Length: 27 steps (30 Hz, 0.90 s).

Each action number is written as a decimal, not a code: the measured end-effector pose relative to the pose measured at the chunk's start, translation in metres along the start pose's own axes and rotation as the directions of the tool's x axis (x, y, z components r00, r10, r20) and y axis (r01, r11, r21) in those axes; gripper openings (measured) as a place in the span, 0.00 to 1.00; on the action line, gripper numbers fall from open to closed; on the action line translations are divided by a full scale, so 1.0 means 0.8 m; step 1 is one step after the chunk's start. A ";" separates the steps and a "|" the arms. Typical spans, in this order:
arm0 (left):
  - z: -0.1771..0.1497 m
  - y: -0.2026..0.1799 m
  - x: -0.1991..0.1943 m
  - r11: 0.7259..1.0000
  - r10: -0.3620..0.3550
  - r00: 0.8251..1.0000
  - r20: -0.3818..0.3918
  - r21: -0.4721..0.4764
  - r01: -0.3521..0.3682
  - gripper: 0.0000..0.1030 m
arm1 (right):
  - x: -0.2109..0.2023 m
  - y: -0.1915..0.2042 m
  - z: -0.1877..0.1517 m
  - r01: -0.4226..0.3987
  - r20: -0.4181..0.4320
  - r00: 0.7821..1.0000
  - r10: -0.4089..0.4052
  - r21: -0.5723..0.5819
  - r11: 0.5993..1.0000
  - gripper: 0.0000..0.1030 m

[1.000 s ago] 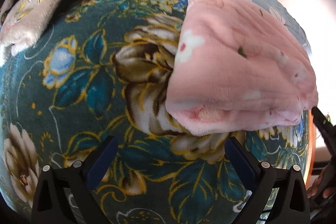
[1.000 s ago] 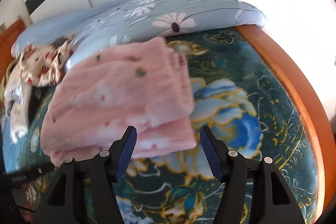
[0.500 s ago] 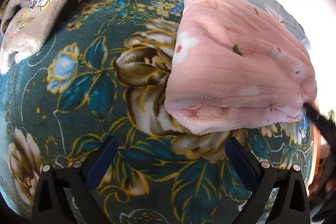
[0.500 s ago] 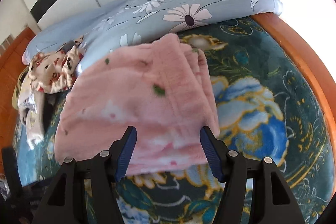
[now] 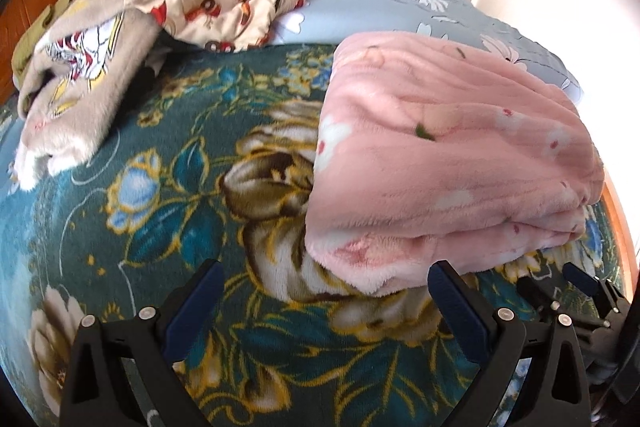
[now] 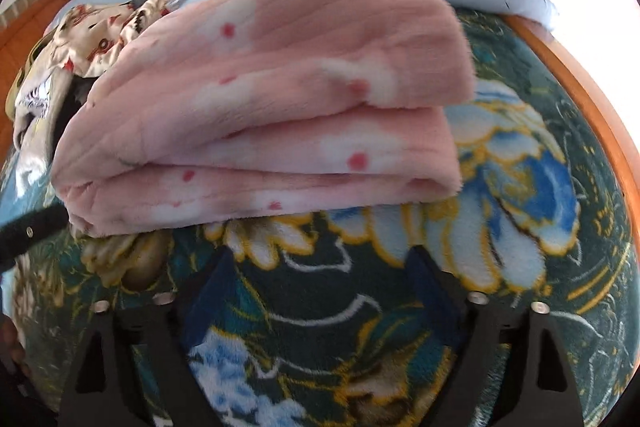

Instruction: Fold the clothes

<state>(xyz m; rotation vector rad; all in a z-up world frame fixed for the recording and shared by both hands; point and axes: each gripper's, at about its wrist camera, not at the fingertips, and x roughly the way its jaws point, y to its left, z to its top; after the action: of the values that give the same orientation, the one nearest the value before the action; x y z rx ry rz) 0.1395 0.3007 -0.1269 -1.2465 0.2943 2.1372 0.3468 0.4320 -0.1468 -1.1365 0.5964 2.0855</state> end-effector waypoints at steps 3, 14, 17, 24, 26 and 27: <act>0.001 -0.006 0.000 1.000 0.009 1.000 0.016 0.016 -0.010 1.00 | 0.005 0.013 -0.007 0.033 0.035 0.999 -0.031 -0.049 0.998 0.98; -0.004 -0.016 0.035 0.997 0.055 0.998 0.005 0.050 -0.056 1.00 | 0.017 0.032 -0.016 0.114 0.084 0.991 -0.107 -0.086 0.990 1.00; -0.004 -0.022 0.042 0.995 0.062 0.998 0.014 0.082 -0.063 1.00 | 0.017 0.035 -0.016 0.116 0.085 0.990 -0.108 -0.085 0.990 1.00; -0.014 -0.014 0.048 0.997 0.020 0.999 0.043 0.075 -0.023 1.00 | 0.018 0.042 -0.014 0.130 0.089 0.989 -0.122 -0.088 0.988 1.00; -0.017 -0.013 0.048 0.997 0.007 0.999 0.054 0.076 -0.012 1.00 | 0.018 0.044 -0.014 0.131 0.091 0.988 -0.123 -0.088 0.987 1.00; -0.018 -0.012 0.048 0.997 0.003 0.998 0.058 0.077 -0.008 1.00 | 0.018 0.044 -0.014 0.131 0.090 0.988 -0.123 -0.088 0.987 1.00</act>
<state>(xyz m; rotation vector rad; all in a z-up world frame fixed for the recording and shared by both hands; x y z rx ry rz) 0.1425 0.3168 -0.1655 -1.1392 0.3526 2.1415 0.3209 0.4062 -0.1618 -1.1023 0.3789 2.0579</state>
